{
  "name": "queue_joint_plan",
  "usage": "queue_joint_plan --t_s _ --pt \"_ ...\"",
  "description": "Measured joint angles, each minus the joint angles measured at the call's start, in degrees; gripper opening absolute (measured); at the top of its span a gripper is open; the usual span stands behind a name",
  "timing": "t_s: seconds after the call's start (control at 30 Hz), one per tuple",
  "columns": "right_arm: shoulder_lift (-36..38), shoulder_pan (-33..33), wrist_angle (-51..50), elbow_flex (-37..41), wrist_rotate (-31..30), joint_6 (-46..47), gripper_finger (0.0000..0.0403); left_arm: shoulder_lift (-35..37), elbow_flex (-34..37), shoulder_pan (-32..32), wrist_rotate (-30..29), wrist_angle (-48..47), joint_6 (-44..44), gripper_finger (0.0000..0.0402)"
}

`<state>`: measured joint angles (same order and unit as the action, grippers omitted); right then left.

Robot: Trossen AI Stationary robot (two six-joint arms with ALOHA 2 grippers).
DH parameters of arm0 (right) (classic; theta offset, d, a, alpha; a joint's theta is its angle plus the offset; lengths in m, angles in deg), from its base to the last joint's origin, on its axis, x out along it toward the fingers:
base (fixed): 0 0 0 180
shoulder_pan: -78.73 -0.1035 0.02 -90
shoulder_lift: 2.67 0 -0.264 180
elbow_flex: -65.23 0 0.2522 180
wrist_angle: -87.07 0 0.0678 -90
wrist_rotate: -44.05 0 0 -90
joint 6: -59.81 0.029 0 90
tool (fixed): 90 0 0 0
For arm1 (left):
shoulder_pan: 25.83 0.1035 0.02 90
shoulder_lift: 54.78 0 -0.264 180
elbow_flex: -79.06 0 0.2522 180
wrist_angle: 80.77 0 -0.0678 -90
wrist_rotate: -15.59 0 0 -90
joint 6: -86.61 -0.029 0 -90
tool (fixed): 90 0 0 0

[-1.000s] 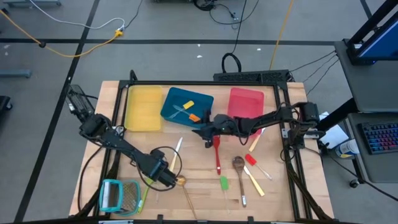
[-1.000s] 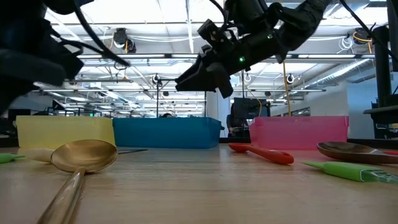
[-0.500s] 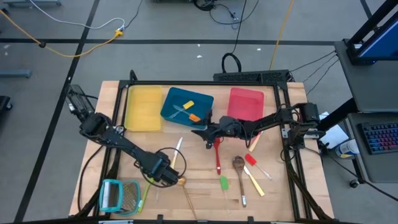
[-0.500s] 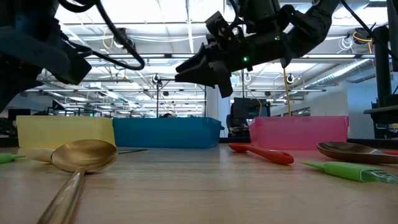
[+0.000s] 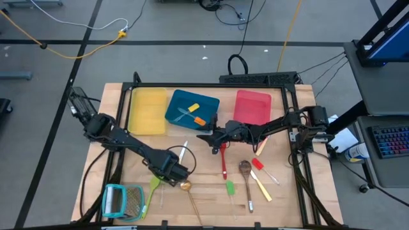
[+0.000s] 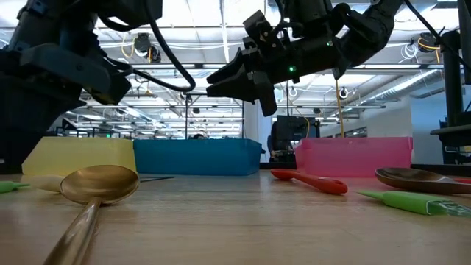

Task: Pick & Place Kitchen Items
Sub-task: Put the left green spatula into the blue bin

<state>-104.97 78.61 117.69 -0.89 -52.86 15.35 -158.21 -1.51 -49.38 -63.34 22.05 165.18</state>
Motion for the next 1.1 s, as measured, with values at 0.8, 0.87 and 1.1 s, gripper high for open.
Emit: queue_joint_plan --t_s 0.8,0.87,1.1 --pt "0.0 0.1 -0.1 0.0 1.2 -0.2 0.0157 0.7 9.1 -4.3 -1.7 14.1 18.0 0.0271" --pt "0.0 0.1 -0.4 0.0 1.2 -0.2 0.0157 0.7 9.1 -4.8 -1.8 14.1 18.0 0.0271" --pt "0.0 0.1 -1.0 0.0 1.2 0.7 0.0157 0.6 9.2 -6.1 -1.6 13.9 19.0 0.0216"
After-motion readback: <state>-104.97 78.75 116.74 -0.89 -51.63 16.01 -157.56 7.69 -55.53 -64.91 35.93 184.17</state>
